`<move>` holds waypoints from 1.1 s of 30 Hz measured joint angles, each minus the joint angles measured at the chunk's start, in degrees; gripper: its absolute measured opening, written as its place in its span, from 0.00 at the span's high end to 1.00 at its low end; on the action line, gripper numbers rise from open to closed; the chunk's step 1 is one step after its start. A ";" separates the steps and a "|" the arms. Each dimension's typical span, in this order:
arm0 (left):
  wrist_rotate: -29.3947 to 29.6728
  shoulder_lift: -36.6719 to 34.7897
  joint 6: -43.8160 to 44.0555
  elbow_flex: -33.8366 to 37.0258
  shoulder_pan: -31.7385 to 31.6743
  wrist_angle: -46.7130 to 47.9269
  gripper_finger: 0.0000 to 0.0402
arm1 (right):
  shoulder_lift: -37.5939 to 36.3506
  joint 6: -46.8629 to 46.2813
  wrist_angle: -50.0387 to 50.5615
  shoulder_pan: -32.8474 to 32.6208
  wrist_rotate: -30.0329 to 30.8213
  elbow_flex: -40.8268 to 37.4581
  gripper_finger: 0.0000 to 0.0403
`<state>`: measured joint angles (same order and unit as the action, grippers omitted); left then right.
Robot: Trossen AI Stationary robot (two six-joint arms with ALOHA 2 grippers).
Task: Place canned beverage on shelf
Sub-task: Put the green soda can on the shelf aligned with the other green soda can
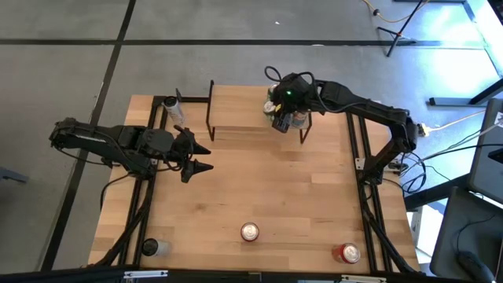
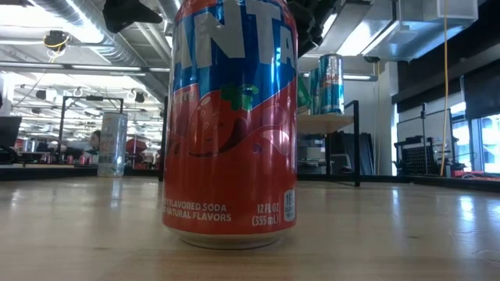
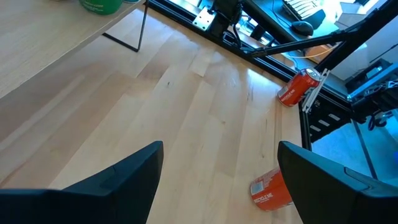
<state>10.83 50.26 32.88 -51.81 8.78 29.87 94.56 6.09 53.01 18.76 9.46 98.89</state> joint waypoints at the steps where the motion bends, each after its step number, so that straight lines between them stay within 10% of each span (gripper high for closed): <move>1: 0.00 0.00 0.00 0.00 0.00 -0.01 0.23 | 0.08 -0.03 -0.51 0.00 -0.01 -0.01 0.49; 20: 3.86 1.74 -1.66 -0.07 -0.55 -1.21 0.23 | 0.15 -0.14 -0.54 0.00 -0.03 -0.04 0.49; 33: -4.53 18.98 -14.25 -5.89 -19.55 -11.14 0.23 | 0.15 -0.16 -0.57 0.00 0.00 -0.04 0.49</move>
<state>6.30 69.24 18.63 -57.70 -10.78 18.72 94.72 5.93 52.45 18.76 9.46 98.85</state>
